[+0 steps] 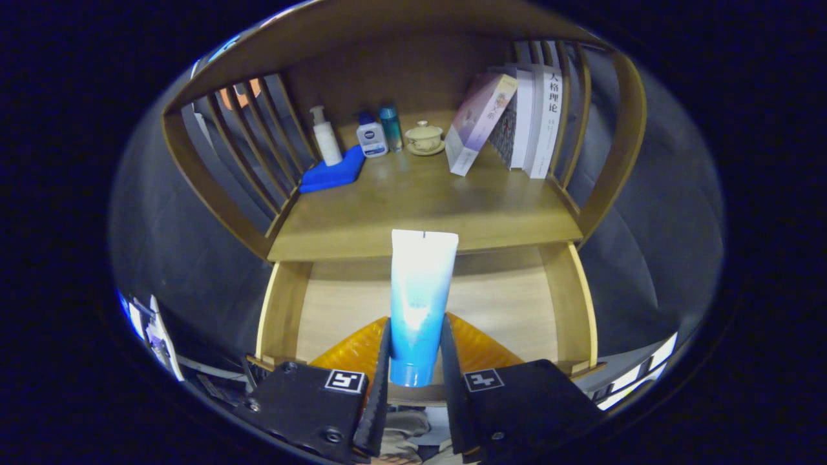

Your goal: Pull open the drawer, take out the items inside it, and place them on the countertop above the cabinet.

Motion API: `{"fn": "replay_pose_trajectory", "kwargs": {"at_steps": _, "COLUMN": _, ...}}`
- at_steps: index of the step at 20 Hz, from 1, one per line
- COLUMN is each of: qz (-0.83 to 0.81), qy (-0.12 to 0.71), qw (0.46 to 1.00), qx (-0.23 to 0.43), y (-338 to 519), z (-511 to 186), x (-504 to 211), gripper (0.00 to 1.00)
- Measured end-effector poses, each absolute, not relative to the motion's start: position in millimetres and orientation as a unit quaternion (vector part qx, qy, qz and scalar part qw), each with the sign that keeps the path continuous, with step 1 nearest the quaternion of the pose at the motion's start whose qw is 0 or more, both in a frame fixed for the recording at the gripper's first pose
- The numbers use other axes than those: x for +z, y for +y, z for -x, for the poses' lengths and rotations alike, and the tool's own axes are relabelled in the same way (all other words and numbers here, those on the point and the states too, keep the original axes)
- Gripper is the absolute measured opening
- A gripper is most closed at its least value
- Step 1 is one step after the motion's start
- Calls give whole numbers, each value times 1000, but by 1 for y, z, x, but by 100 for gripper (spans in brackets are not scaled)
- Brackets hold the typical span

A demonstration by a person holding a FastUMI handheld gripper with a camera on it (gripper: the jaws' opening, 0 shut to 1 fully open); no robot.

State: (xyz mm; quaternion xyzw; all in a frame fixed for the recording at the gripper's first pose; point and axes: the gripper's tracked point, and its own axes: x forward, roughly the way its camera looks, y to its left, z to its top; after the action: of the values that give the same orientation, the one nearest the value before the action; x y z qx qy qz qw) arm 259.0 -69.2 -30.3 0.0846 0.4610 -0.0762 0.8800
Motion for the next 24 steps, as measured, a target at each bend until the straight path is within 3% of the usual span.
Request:
{"fn": "replay_pose_trajectory", "kwargs": {"at_steps": 13, "qz": -41, "qy": 434, "qw": 892, "qx": -116, "y": -83, "z": -396, "x": -46, "gripper": 42}}
{"fn": "replay_pose_trajectory", "kwargs": {"at_steps": 24, "qz": 37, "qy": 440, "qw": 886, "qx": -144, "y": -96, "z": -460, "x": -89, "gripper": 44}}
